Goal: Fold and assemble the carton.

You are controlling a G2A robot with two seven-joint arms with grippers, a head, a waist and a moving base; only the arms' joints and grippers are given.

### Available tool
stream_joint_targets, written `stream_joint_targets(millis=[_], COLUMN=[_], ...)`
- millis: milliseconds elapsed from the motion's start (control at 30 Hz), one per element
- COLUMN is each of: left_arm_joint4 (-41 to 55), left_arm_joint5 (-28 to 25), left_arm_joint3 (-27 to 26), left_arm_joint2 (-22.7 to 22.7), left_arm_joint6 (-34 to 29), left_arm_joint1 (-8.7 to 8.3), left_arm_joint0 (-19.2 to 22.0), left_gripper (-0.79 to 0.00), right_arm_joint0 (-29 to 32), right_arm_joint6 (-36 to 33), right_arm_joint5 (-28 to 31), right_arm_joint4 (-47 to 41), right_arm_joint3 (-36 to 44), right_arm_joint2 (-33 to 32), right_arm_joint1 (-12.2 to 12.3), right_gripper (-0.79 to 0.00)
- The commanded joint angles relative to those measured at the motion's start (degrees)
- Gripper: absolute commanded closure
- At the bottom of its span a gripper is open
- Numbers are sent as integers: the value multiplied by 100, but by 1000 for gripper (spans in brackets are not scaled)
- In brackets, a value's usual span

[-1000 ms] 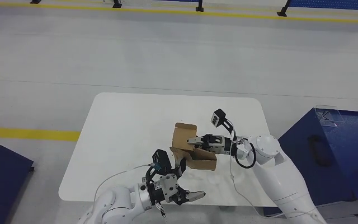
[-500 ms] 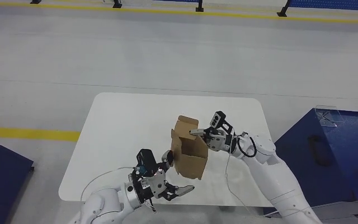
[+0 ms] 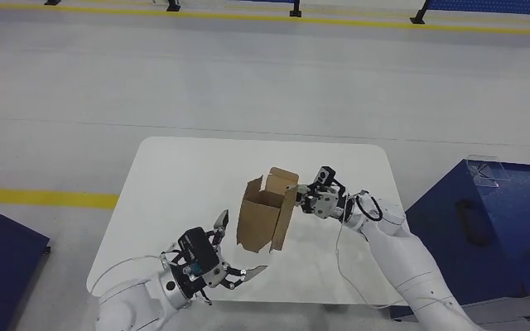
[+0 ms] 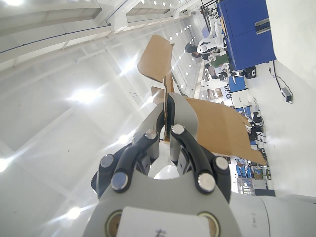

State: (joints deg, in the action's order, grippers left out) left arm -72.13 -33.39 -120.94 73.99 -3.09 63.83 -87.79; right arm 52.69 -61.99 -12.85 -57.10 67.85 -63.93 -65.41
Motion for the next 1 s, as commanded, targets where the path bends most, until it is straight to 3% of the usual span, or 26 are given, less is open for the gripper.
stream_joint_targets(millis=[0,67,267,400,467,733,967], left_arm_joint4=[-42,-680,-1952,-2869,-3175,-4197,-4950], left_arm_joint5=[91,894,3321,4203,4452,4627,4953], left_arm_joint3=[11,-131,-118,-2,3,45,34], left_arm_joint2=[23,186,17,-339,-584,-1292,-1612], left_arm_joint6=[-5,169,1678,1906,1870,1799,1563], left_arm_joint1=[2,15,121,182,221,325,401], left_arm_joint0=[1,-13,-602,-688,-637,-353,-277], left_gripper=[-785,-785,-785,-785,-785,-785,-785], right_arm_joint0=[80,92,138,141,120,122,154], right_arm_joint6=[73,38,-444,-665,-729,-748,-757], right_arm_joint5=[-101,-191,-385,-714,-844,-826,-828], right_arm_joint4=[-293,-635,-1552,-2011,-2091,-2027,-1971], right_arm_joint3=[87,58,-148,-290,-355,-395,-365], right_arm_joint2=[-42,-132,-357,-354,-325,-215,-197], right_arm_joint1=[-18,-33,-75,-120,-139,-200,-228], right_gripper=[0,0,0,0,0,0,0])
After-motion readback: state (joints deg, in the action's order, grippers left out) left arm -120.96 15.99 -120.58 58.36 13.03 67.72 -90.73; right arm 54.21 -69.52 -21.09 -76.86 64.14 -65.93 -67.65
